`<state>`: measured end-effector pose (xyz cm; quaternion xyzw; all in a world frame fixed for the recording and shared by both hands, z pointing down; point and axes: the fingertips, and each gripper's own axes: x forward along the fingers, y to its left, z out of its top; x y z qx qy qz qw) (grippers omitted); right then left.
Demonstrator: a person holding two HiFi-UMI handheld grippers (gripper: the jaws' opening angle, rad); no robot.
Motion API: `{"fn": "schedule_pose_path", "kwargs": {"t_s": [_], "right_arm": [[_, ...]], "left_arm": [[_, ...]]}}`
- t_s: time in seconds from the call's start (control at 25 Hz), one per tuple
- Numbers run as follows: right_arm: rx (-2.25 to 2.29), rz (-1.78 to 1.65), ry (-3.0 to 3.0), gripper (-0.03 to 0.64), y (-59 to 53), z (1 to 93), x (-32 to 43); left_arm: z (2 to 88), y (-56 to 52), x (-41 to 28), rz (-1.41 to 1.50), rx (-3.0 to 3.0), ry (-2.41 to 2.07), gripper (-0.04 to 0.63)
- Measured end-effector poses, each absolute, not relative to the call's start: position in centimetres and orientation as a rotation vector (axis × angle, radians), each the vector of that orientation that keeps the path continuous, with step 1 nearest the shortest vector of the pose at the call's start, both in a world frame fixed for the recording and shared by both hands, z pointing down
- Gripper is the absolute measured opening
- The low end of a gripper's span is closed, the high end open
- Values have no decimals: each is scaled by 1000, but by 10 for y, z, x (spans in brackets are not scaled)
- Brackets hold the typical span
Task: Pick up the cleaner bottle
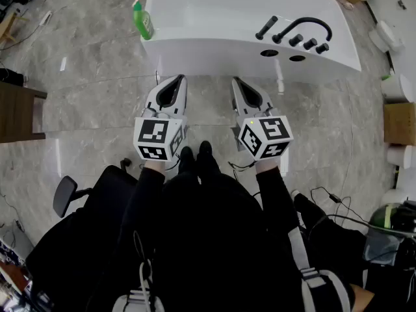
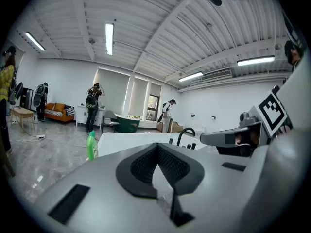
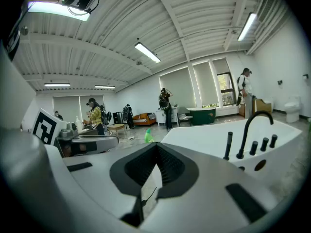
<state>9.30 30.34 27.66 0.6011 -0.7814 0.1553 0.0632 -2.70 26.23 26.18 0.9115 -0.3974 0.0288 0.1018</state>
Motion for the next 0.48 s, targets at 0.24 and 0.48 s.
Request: {"fn": "schedule_pose_path", "kwargs": {"t_s": [0.24,0.48], "right_arm": [[1809,467,-2361,2,297,279,99],[1804,473,-2366,2,293,282,100]], "left_arm": [[261,253,-23,86,2702,-1176,8],[264,249,-22,85,2688,-1185,8]]}}
